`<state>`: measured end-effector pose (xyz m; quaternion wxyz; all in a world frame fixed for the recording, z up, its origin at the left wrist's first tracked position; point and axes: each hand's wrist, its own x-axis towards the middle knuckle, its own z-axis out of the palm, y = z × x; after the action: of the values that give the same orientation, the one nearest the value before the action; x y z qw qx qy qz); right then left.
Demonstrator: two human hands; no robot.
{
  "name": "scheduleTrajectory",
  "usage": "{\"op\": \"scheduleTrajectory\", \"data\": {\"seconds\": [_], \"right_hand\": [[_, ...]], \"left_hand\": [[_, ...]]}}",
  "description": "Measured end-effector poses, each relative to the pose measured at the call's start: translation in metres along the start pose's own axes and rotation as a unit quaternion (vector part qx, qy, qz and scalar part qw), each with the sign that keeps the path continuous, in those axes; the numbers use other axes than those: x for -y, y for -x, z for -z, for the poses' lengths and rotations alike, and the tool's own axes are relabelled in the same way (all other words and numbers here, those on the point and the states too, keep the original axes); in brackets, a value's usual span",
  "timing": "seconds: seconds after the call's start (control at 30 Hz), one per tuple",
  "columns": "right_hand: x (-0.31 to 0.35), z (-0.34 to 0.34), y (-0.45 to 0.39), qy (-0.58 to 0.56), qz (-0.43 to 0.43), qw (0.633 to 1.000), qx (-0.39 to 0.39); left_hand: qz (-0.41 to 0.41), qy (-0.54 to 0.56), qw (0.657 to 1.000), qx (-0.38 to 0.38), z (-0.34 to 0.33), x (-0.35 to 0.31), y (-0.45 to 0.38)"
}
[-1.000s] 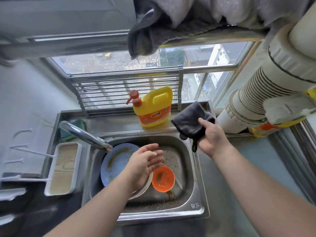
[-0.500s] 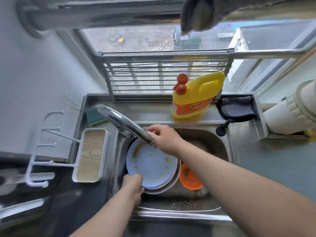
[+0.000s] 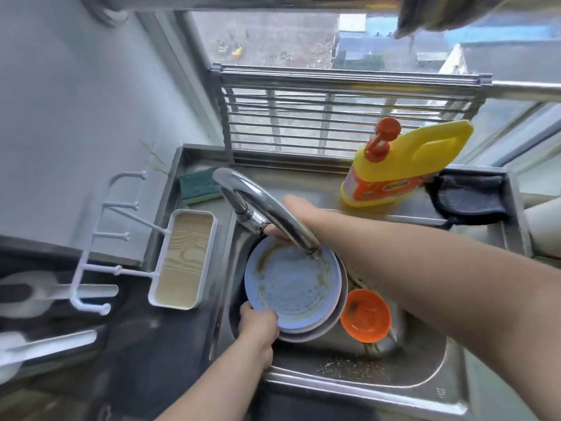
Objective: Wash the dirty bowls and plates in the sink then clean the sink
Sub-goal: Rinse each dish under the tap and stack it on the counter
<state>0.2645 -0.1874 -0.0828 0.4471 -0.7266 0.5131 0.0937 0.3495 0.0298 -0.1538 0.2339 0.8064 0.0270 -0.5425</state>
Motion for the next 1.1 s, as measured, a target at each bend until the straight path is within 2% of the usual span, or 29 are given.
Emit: {"op": "scheduleTrajectory", "data": {"seconds": [0.2, 0.47, 0.6, 0.63, 0.77, 0.9, 1.1], "right_hand": [[0.005, -0.006, -0.005, 0.086, 0.047, 0.995, -0.026], [-0.032, -0.013, 0.020, 0.031, 0.085, 0.996, -0.013], [-0.096, -0.041, 0.060, 0.042, -0.033, 0.992, -0.115], [-0.110, -0.050, 0.071, 0.032, -0.065, 0.990, -0.120], [-0.125, -0.081, 0.090, -0.064, -0.142, 0.984, -0.084], [-0.119, -0.093, 0.086, -0.015, -0.175, 0.979, -0.102], [-0.114, -0.093, 0.113, -0.017, -0.215, 0.974, -0.077]], "left_hand": [[-0.009, -0.047, 0.997, -0.057, -0.009, 0.006, -0.013], [-0.028, -0.067, 0.993, -0.093, -0.016, 0.015, -0.025], [-0.011, -0.059, 0.992, -0.110, -0.019, 0.009, -0.025], [-0.003, -0.054, 0.992, -0.113, -0.018, 0.004, -0.019], [-0.032, -0.099, 0.989, -0.105, -0.014, -0.001, -0.012], [-0.062, -0.115, 0.987, -0.096, -0.009, 0.000, -0.014], [-0.084, -0.104, 0.990, -0.046, -0.001, -0.009, 0.002]]}}
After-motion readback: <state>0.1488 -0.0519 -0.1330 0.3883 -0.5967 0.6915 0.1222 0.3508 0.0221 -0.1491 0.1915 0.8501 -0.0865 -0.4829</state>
